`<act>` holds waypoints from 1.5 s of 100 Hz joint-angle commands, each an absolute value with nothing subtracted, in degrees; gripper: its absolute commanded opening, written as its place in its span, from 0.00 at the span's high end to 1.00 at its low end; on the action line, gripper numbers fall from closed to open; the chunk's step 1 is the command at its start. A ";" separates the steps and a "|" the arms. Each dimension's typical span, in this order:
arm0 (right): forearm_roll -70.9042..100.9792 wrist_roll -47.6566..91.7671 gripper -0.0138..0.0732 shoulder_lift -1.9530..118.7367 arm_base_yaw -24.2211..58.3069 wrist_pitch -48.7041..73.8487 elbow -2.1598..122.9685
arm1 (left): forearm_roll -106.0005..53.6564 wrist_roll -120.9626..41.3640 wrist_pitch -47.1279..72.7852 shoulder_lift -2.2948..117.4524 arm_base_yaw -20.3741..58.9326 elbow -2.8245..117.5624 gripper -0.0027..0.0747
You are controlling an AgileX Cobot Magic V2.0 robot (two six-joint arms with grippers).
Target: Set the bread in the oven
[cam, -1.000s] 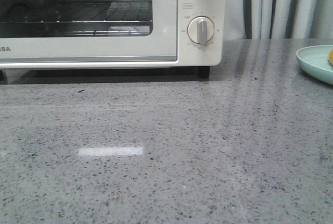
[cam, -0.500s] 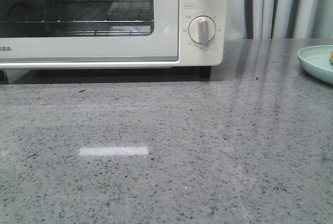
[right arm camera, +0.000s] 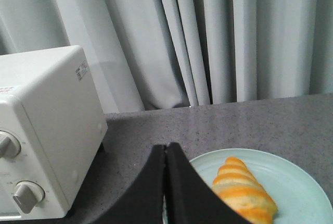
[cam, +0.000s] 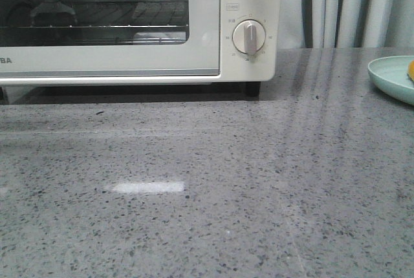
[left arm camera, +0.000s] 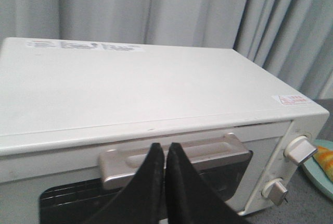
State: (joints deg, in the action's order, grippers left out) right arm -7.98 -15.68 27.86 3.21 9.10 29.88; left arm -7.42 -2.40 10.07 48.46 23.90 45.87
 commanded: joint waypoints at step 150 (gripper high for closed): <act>-8.97 -14.97 0.92 29.77 3.22 5.82 32.03 | -4.64 -2.34 38.82 51.31 26.22 37.05 0.99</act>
